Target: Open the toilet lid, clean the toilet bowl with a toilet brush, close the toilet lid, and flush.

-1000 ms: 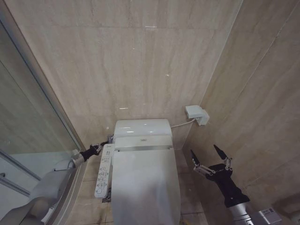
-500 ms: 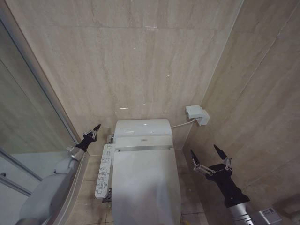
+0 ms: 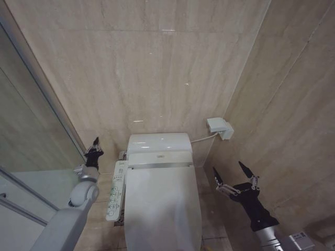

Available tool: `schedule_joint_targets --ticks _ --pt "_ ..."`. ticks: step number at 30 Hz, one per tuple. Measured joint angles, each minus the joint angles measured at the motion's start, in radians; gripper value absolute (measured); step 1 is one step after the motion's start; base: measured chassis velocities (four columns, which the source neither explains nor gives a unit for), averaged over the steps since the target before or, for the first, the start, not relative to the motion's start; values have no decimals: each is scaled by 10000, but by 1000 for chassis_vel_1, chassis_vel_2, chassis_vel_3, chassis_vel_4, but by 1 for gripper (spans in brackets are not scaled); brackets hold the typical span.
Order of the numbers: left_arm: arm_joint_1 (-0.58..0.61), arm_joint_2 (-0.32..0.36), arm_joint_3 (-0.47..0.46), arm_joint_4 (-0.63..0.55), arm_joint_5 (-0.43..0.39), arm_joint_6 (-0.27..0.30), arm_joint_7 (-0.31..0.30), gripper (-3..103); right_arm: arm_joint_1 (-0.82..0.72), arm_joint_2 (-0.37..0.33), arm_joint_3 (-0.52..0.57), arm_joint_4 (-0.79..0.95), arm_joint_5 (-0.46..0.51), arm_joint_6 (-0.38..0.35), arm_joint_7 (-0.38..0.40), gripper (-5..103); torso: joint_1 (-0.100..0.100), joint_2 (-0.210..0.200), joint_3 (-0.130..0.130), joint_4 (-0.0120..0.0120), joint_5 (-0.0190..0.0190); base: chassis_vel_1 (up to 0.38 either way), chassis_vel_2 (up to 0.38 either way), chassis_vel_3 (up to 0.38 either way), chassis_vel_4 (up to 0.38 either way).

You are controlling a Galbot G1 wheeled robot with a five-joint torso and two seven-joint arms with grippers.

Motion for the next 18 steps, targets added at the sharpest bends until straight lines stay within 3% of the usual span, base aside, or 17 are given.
schedule_joint_targets --ticks 5,6,13,14,18 --pt "1472 117 -670 -1443 177 374 -334 -1 0 0 0 0 0 0 0 100 0 0 0 1 -1 0 0 0 0" --pt "1766 117 -802 -1707 241 416 -339 26 0 0 0 -1 0 0 0 100 0 0 0 2 1 0 0 0 0" --pt "3568 47 -1808 -3234 1085 548 -215 26 0 0 0 0 0 0 0 100 -1 0 0 1 0 0 0 0 0" --pt "3847 17 -1930 -3457 1312 533 -202 54 0 0 0 0 0 0 0 100 -1 0 0 1 0 0 0 0 0" --pt "4647 -209 -2123 -4053 1631 732 -422 54 0 0 1 -1 0 0 0 100 -1 0 0 -1 0 0 0 0 0"
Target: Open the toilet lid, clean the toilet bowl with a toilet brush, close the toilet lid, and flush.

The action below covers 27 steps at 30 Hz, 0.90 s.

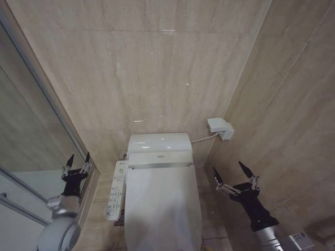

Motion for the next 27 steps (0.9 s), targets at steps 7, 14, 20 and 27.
schedule_joint_targets --ticks 7,14,20,27 --pt "1438 -693 12 -1208 390 675 -614 81 0 0 -1 0 0 0 -3 100 0 0 0 3 0 0 0 0 0" --pt "2407 -1032 -69 -2182 684 843 -490 100 0 0 0 0 0 0 0 100 0 0 0 2 1 0 0 0 0" --pt "3314 -1237 -79 -3033 1200 727 -730 100 0 0 0 0 0 0 0 100 0 0 0 2 1 0 0 0 0" --pt "3761 -1653 67 -3382 1665 564 -1023 100 0 0 0 0 0 0 0 100 1 -1 0 2 -1 0 0 0 0"
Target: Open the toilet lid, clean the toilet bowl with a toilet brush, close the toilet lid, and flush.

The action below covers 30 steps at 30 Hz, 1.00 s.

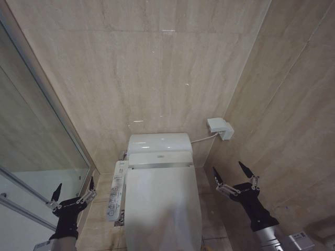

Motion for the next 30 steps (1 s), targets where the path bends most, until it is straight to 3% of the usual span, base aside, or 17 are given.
schedule_joint_targets --ticks 5,10,12,15,18,23,28,30 --pt "612 -116 -17 -302 327 -257 -211 100 0 0 0 0 0 0 0 100 0 0 0 1 2 0 0 0 0" --pt "907 -115 -202 -461 156 -508 195 100 0 0 0 0 0 0 0 100 0 0 0 1 1 0 0 0 0" --pt "1067 -175 -195 -759 -537 -444 691 100 0 0 0 0 0 0 0 100 1 0 0 0 2 0 0 0 0" --pt "1100 -223 -343 -809 -647 -390 1183 100 0 0 0 -1 0 0 0 100 1 0 0 1 2 0 0 0 0" --pt "1159 -210 -1059 -836 -688 -452 2868 100 0 0 0 -1 0 0 0 100 1 0 1 0 1 0 0 0 0" --pt "1266 -206 -1748 -972 -745 -370 4073 100 0 0 0 0 0 0 0 100 1 0 1 0 1 0 0 0 0" --pt "1348 -333 -1934 -1054 -754 -288 4304 100 0 0 0 0 0 0 0 100 1 0 1 -1 0 0 0 0 0" --pt "1592 -718 -1919 -1364 -453 114 4320 100 0 0 0 -1 0 0 0 100 1 0 1 1 1 0 0 0 0"
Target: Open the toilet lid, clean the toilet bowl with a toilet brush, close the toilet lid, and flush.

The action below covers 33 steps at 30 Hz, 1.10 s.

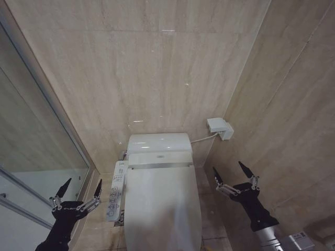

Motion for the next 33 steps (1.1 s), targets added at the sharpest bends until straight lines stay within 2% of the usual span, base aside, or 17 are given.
schedule_joint_targets --ticks 4,10,18,33 --pt "175 -197 84 -179 215 139 30 100 0 0 0 0 0 0 0 100 0 0 0 0 0 0 0 0 0" --pt "318 -96 27 -188 245 274 35 100 0 0 0 0 0 0 0 100 0 0 0 0 0 0 0 0 0" --pt "262 71 55 -39 298 -63 130 100 0 0 0 0 0 0 0 100 0 0 0 -1 -1 0 0 0 0" --pt "199 72 203 38 593 -118 16 100 0 0 0 1 0 0 0 100 0 0 0 -1 -1 0 0 0 0"
